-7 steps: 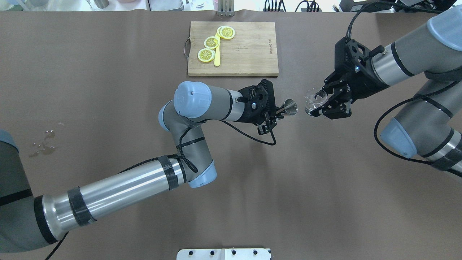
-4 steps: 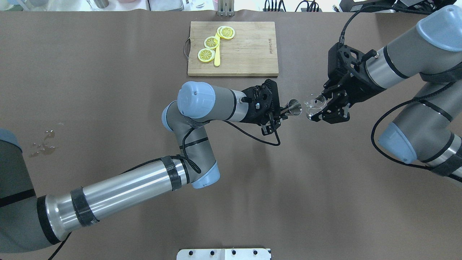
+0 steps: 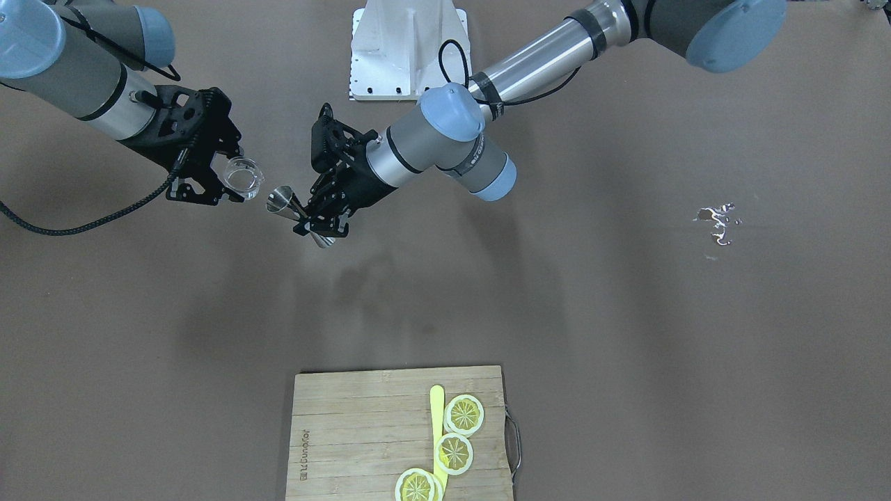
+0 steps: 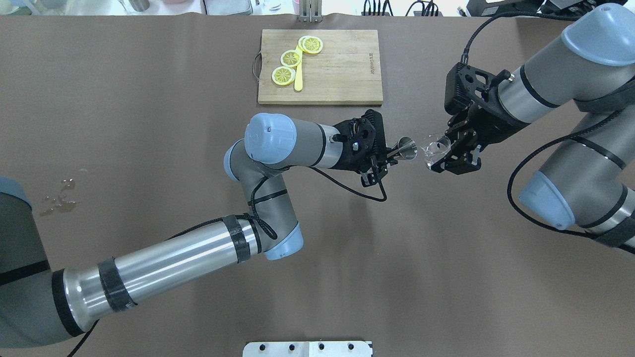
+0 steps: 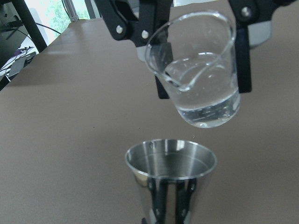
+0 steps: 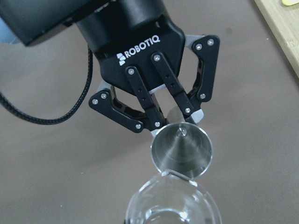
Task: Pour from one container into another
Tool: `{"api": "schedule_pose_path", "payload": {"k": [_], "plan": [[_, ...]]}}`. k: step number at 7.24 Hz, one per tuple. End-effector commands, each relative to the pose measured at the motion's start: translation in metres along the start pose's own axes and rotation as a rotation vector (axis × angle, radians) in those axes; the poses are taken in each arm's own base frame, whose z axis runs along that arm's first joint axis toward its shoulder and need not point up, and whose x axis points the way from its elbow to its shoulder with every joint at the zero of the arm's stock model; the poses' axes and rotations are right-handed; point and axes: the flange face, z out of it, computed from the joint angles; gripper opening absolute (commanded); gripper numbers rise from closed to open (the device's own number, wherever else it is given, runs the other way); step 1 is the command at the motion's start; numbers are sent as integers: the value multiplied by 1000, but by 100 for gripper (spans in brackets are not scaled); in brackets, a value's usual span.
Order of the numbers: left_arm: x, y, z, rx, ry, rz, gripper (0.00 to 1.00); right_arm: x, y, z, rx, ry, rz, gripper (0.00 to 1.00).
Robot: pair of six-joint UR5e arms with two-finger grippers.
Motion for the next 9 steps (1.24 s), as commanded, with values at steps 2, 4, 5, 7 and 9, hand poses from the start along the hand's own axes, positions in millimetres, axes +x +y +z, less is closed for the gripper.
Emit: {"api": "schedule_pose_path", "payload": {"k": [2,4,5,7,9], "plan": [[9,-1,1,22,10,5,0,-2,-12,-4,-100,6,17,0],[9,-3,1,27,10,6,0,0,-27,-7,-155,6,68,0],[9,-3,1,28,10,7,0,1,-29,-6,-181,4,73,0],[9,-2,0,31,10,8,0,-3,-36,1,-217,1,84,0],[9,-2,0,33,10,8,0,-11,-51,8,-280,8,88,0]]}}
